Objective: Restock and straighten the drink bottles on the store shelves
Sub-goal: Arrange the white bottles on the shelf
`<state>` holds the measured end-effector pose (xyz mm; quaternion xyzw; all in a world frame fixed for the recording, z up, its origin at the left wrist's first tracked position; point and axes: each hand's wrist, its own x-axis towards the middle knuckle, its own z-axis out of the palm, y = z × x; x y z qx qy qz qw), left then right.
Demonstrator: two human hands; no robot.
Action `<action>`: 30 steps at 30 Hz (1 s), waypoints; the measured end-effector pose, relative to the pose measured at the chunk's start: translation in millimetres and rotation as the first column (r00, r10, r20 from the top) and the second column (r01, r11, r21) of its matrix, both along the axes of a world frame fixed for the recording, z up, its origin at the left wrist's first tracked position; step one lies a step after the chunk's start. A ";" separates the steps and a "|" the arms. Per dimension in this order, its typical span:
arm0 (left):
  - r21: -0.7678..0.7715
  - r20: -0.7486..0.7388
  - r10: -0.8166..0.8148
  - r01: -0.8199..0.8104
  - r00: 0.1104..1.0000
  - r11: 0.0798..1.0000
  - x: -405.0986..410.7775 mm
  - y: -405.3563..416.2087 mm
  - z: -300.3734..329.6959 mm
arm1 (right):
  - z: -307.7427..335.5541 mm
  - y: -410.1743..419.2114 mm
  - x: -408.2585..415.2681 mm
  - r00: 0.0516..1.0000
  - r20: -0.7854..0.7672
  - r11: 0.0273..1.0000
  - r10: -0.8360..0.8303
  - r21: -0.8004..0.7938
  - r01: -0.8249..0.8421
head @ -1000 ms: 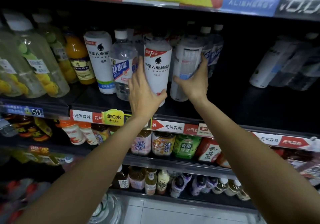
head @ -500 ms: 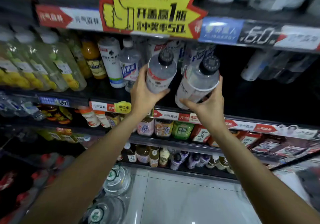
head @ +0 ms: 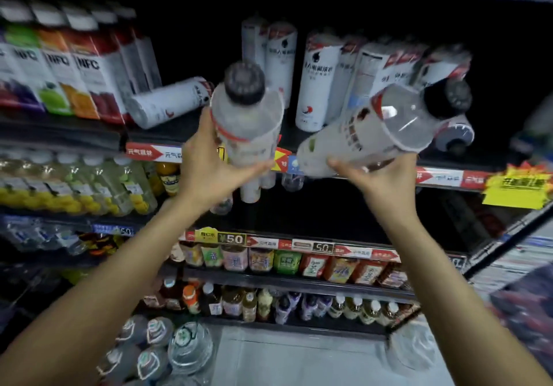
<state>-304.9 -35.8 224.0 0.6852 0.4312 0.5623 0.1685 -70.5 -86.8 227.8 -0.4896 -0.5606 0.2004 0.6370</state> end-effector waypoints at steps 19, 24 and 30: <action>-0.091 -0.269 -0.077 0.054 0.960 0.994 56.3 211.6 34.3 | 25.7 134.3 -14.3 0.871 0.332 0.902 -0.362 -0.113 0.418; -0.199 -0.213 -0.100 0.057 0.972 0.978 75.5 231.2 29.7 | 20.7 149.3 -12.2 0.792 0.408 0.846 -0.454 -0.081 0.527; -0.160 -0.301 -0.048 -0.001 0.952 0.987 76.3 235.3 33.5 | 10.2 147.6 -18.1 0.548 0.600 0.706 -0.583 0.040 0.707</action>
